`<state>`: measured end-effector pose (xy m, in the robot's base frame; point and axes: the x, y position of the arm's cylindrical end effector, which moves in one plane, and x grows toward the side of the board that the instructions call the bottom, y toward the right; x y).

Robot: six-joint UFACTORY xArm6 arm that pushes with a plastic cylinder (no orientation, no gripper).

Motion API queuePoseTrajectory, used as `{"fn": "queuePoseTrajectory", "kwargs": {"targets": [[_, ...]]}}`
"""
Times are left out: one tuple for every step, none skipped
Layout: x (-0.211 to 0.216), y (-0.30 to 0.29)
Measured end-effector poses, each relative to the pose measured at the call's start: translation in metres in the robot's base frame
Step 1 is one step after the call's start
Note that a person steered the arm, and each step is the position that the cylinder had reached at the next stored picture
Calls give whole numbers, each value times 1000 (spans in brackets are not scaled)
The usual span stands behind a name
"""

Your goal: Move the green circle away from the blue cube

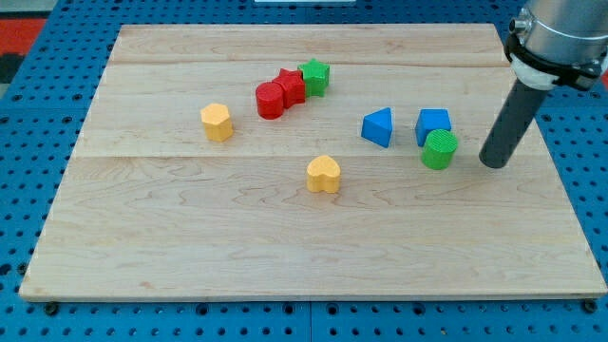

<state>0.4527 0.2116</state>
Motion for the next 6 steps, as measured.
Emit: {"fn": "queuePoseTrajectory", "kwargs": {"targets": [[-6,-48],[-29,-120],[-42,-187],[-51,-227],[-46,-212],[-58,-206]]}}
